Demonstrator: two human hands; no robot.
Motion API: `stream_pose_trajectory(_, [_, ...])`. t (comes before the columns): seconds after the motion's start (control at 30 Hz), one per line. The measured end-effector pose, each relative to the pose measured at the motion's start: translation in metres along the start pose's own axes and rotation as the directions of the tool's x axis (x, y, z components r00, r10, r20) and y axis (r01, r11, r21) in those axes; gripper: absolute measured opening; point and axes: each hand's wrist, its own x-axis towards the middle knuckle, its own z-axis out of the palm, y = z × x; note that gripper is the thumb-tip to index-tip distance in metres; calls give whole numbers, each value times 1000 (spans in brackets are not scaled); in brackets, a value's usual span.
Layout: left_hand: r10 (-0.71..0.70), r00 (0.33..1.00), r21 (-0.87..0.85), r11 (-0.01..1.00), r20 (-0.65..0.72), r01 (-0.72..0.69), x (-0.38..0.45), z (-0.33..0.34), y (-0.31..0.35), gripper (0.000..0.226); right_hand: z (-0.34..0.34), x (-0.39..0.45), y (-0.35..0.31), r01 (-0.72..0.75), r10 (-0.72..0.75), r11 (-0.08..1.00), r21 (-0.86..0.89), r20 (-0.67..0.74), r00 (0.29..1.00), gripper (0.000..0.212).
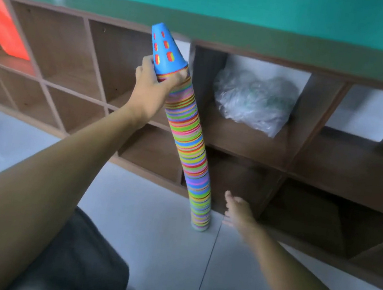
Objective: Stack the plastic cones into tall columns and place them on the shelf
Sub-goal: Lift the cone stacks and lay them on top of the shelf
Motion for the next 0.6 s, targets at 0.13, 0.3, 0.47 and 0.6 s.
stream_pose_trajectory(0.13, [-79, 995, -189, 980, -62, 66, -9, -15, -8, 57, 8, 25, 31, -117, 115, 988, 102, 28, 993, 59])
stream_pose_trajectory(0.3, [-171, 968, -230, 965, -184, 127, -13, -43, -21, 52, 32, 49, 45, -256, 219, 939, 231, 175, 960, 61])
stream_pose_trajectory(0.47, [-245, 923, -209, 960, -297, 187, -18, -59, -29, 55, 51, 75, 74, -344, 276, 907, 242, 273, 922, 51])
stream_pose_trajectory(0.6, [-272, 896, -165, 960, -351, 226, -17, -68, -37, 49, 58, 82, 87, -435, 347, 835, 337, 291, 892, 69])
